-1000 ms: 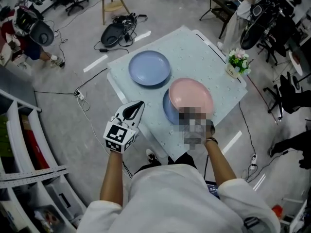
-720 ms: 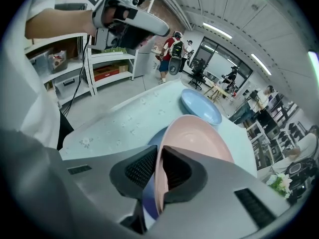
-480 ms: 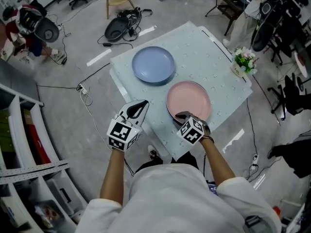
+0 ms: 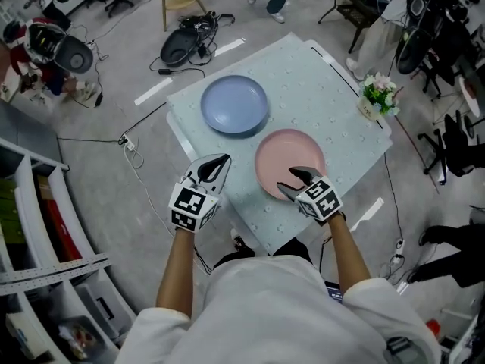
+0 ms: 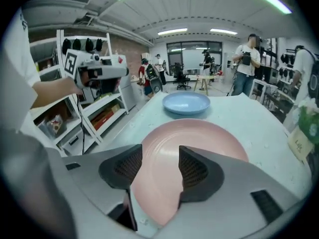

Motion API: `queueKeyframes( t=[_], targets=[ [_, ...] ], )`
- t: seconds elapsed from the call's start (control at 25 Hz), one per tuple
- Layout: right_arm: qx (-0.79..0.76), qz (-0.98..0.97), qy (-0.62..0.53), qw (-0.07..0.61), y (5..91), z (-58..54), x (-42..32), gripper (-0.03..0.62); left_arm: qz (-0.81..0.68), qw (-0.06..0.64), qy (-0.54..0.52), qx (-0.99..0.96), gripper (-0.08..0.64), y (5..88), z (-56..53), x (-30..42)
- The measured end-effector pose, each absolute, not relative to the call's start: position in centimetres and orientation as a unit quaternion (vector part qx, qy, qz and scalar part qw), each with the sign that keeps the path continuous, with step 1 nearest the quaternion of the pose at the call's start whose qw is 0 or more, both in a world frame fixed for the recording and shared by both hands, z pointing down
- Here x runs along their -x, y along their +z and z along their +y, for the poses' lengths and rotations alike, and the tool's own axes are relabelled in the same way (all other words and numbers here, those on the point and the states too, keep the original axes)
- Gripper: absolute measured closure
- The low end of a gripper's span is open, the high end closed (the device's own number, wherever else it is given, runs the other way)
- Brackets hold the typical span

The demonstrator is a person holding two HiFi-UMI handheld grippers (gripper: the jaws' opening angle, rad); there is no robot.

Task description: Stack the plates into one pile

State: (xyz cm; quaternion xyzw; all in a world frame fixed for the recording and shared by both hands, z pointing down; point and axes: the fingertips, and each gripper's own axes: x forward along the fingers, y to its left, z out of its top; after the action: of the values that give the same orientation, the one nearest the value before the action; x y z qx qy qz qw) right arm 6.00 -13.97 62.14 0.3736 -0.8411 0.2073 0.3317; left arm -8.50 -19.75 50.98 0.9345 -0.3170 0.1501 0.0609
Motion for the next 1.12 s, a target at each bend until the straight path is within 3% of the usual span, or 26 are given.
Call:
queueKeyframes(
  t=[0.28, 0.56, 0.68, 0.92, 1.12],
  targets=[
    [-0.523, -0.794, 0.169, 0.260, 55.0, -18.7, -15.0, 0.580, -0.319, 0.063, 0.177, -0.929, 0.541, 50.1, -25.4, 4.7],
    [-0.571, -0.776, 0.165, 0.212, 51.4, -21.7, -21.0, 0.580, -0.280, 0.075, 0.240, -0.927, 0.532, 53.4, -30.9, -2.7],
    [-0.567, -0.779, 0.166, 0.210, 51.6, -22.6, -22.4, 0.580, -0.278, 0.093, 0.263, -0.919, 0.423, 56.7, -34.0, -5.4],
    [-0.542, -0.786, 0.198, 0.220, 54.5, -23.1, -25.5, 0.580, -0.287, 0.145, 0.308, -0.895, 0.393, 63.8, -39.0, -9.2],
    [-0.523, -0.793, 0.216, 0.225, 56.4, -24.7, -27.5, 0.580, -0.324, 0.133, 0.386, -0.853, 0.364, 68.5, -41.7, -10.2]
  ],
)
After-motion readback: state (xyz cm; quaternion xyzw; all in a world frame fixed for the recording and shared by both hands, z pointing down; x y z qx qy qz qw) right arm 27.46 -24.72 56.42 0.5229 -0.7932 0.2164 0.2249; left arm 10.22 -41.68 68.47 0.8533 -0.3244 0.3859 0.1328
